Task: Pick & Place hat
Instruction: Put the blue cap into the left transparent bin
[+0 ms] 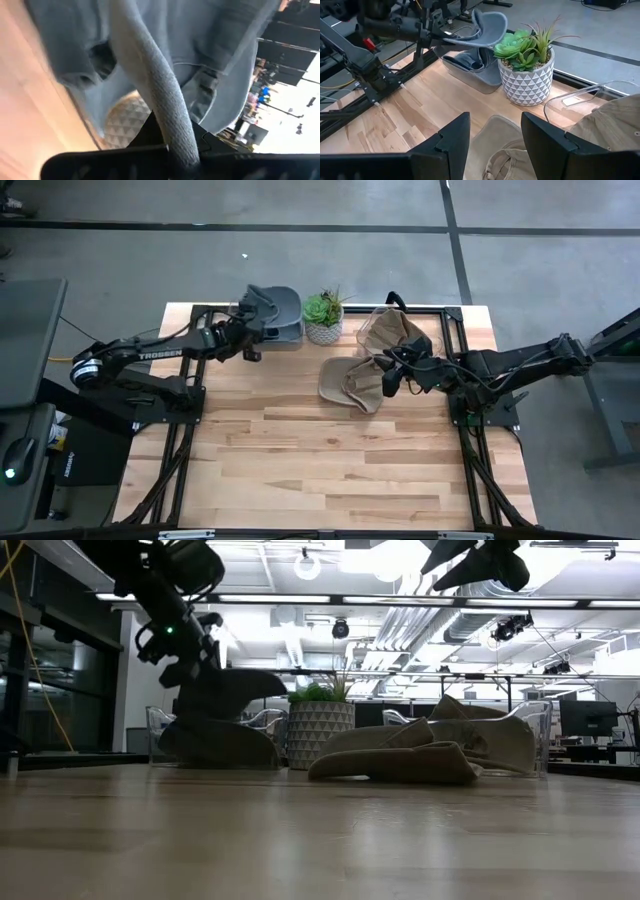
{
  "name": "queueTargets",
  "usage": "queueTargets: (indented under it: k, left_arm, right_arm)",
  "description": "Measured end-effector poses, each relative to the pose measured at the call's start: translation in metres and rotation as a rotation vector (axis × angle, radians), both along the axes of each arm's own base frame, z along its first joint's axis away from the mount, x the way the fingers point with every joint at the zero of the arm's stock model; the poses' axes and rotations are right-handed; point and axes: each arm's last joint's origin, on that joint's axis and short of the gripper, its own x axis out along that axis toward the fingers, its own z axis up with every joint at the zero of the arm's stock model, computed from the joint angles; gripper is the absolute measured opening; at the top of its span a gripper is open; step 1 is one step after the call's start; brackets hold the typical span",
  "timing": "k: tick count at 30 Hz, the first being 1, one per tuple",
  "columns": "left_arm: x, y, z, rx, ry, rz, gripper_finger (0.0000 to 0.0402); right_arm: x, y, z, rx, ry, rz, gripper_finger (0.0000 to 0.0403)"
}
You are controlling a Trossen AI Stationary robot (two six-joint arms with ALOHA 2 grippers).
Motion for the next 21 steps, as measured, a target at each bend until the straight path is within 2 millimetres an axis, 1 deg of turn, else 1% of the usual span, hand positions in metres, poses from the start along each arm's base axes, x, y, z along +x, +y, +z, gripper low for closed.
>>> queueTargets:
  k: [6, 11, 15, 21]
  left_arm:
    - [-0.008, 0.006, -0.010, -0.023, 0.042, 0.035, 0.0000]
    - [-0.012, 0.011, -0.014, -0.040, 0.069, 0.008, 0.0000]
    - [-0.010, 0.013, -0.012, -0.033, 0.045, -0.030, 0.0000]
    - [-0.006, 0.014, -0.023, -0.072, 0.105, -0.042, 0.0000]
  right_arm:
    - [0.000, 0.000, 0.000, 0.003, 0.000, 0.002, 0.0172]
    - [0.000, 0.000, 0.000, 0.011, -0.005, -0.002, 0.0172]
    - [0.000, 0.000, 0.000, 0.009, -0.005, -0.005, 0.0172]
    - [0.000, 0.000, 0.000, 0.012, -0.007, -0.007, 0.0172]
